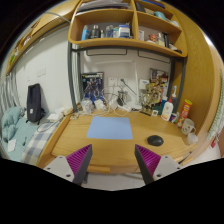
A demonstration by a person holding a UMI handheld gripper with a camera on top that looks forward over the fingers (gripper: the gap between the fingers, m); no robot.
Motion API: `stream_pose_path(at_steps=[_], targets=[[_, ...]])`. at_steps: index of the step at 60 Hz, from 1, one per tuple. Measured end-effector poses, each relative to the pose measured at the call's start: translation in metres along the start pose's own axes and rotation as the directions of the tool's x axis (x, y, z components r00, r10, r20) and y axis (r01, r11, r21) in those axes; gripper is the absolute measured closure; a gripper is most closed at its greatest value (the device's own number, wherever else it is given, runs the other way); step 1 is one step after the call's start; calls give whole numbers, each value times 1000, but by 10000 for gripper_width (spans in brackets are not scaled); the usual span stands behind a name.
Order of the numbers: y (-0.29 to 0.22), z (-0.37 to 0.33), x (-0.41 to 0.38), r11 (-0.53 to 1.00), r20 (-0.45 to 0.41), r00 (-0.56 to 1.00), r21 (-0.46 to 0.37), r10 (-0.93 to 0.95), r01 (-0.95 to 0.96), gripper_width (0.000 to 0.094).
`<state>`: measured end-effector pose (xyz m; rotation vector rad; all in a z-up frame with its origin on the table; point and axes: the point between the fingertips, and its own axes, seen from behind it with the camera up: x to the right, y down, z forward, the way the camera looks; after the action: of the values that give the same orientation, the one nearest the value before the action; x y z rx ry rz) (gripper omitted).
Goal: Arrange mouse
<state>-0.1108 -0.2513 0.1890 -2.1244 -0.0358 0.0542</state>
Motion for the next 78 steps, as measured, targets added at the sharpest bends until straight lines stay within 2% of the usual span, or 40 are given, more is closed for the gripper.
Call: stream_pose_path(at_steps=[8,24,31,57,78], targets=[[16,9,31,999,-37,999,-35,14,-16,70],[71,41,152,990,-203,978,-123,46,-72,73],[86,64,196,985,-230,972,-154,35,-72,79],[97,182,257,964,-140,987,-262,-73,34,78],[70,250,279,958,-86,995,-285,-42,15,75]])
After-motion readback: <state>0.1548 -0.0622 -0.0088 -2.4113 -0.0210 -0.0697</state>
